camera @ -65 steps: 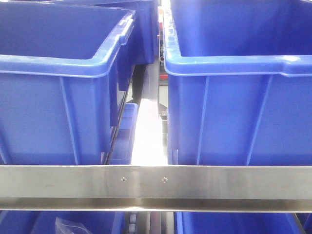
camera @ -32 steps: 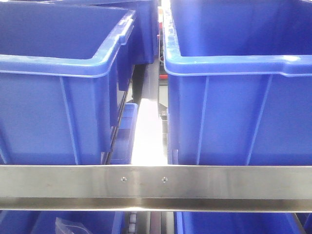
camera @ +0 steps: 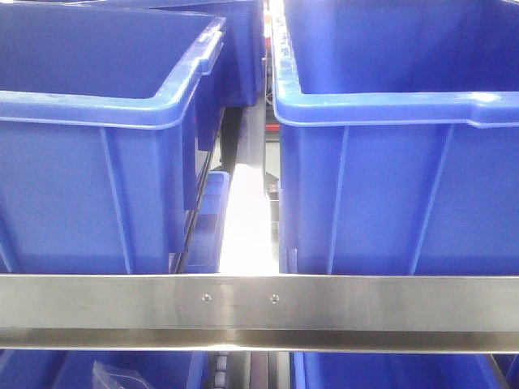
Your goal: Place yellow foam block on left shelf second layer
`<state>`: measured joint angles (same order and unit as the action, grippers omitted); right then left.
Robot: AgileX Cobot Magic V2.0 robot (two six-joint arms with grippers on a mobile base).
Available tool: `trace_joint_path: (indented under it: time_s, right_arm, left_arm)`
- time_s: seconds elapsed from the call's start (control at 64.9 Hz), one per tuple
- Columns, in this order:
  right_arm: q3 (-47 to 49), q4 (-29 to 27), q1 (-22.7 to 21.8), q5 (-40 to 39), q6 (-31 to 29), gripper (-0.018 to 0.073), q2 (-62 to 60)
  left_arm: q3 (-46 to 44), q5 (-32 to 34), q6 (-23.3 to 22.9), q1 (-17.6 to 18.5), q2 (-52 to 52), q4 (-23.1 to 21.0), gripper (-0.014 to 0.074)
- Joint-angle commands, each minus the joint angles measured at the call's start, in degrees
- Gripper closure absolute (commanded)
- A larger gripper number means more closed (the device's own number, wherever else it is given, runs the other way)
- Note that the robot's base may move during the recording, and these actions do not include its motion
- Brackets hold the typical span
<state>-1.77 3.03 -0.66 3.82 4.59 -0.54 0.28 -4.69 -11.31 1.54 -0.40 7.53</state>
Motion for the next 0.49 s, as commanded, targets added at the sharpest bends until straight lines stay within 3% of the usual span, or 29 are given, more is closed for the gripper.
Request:
trace_joint_path:
  time_s: [0.0,0.478]
  right_arm:
    - [1.3,-0.2,-0.4,-4.7,-0.4,0.0503,-1.1]
    - [1.3,-0.2,-0.4,-4.7,-0.4,0.0503,-1.1]
  left_arm:
    - [1.5,5.0,-0.2,0.1,0.5,-0.1,0.046]
    - [1.5,5.0,-0.2,0.1,0.5,-0.1,0.046]
